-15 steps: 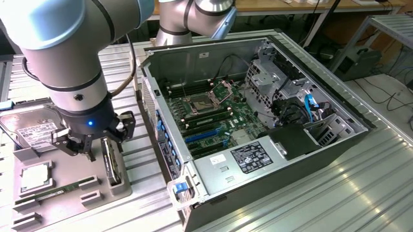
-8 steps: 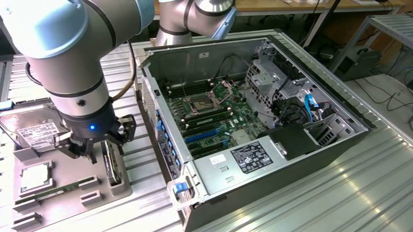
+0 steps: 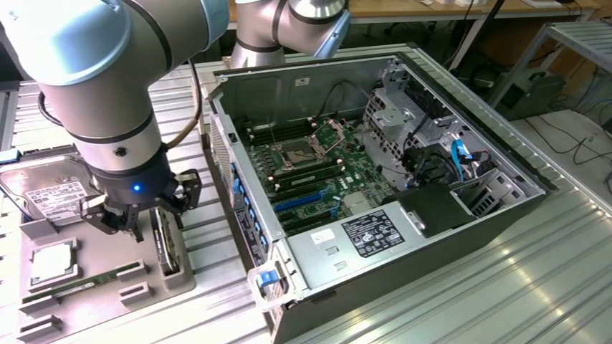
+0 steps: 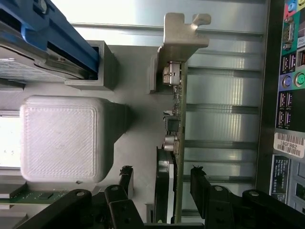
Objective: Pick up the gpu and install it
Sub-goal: 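Pick up the gpu and move the gpu toward the slot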
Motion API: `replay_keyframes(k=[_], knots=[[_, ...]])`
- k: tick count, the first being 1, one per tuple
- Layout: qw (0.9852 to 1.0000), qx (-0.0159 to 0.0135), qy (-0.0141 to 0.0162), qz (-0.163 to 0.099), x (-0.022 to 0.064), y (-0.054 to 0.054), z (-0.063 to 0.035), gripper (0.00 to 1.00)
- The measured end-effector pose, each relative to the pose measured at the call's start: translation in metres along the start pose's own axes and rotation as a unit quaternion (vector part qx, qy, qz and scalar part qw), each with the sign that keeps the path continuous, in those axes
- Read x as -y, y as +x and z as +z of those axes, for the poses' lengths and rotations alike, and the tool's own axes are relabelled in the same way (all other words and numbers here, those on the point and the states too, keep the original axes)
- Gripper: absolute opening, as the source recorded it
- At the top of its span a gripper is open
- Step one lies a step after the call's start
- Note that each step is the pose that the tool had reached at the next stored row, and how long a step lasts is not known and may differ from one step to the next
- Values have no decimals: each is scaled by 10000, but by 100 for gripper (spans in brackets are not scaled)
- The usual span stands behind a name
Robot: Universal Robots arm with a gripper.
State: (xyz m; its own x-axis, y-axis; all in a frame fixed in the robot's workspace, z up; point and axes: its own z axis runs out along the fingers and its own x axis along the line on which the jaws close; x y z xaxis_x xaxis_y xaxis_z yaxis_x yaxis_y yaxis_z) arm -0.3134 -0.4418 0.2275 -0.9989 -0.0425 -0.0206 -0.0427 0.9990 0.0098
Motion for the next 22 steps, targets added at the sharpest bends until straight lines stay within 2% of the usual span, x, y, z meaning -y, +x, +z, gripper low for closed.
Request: replay_keyframes(k=[2,10,11,12,16,22], knots=[[10000,0,0,0,-26,-1,0,60],[10000,-1,0,0,-26,-1,0,58],[10000,-1,0,0,-26,0,0,52],[10000,-1,0,0,-26,0,0,52],[10000,-1,1,0,-26,-1,0,30],[10000,-1,0,0,-26,0,0,30]])
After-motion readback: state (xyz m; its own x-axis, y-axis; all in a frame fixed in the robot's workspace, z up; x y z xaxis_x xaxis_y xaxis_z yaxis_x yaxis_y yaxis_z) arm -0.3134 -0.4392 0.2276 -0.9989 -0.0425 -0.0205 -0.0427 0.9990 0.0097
